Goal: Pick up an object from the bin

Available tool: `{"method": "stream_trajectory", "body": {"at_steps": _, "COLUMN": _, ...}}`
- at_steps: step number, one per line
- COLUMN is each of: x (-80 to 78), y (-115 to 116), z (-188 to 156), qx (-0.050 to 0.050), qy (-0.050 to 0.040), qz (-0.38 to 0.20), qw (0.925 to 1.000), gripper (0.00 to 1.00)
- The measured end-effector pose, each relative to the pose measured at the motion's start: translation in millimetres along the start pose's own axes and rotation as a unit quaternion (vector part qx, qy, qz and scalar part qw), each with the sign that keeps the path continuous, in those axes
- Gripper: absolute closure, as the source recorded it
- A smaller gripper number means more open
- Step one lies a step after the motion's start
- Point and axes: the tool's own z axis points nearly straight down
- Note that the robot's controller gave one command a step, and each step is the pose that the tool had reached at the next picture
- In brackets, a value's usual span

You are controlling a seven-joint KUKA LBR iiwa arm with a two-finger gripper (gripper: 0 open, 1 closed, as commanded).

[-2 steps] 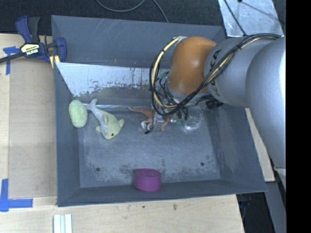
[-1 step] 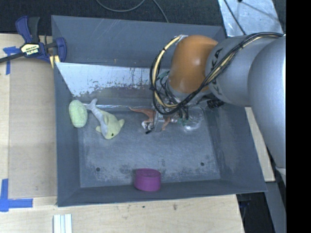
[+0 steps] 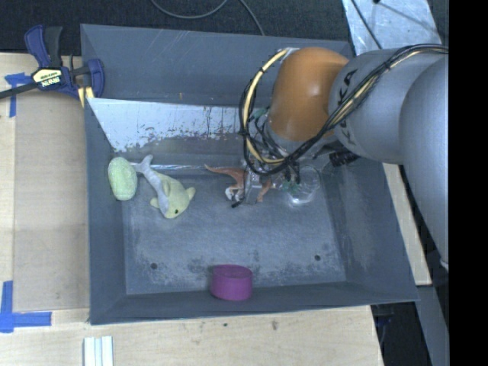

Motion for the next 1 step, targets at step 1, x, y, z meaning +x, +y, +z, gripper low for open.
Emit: {"method": "stream_trajectory", "body": {"at_steps": 1, "x": -1.3, "y": 0.1, "z": -24.9, "qx": 0.000, "qy": -0.0023, "qz": 0.000, "qw": 1.0000, "gripper": 1.00}}
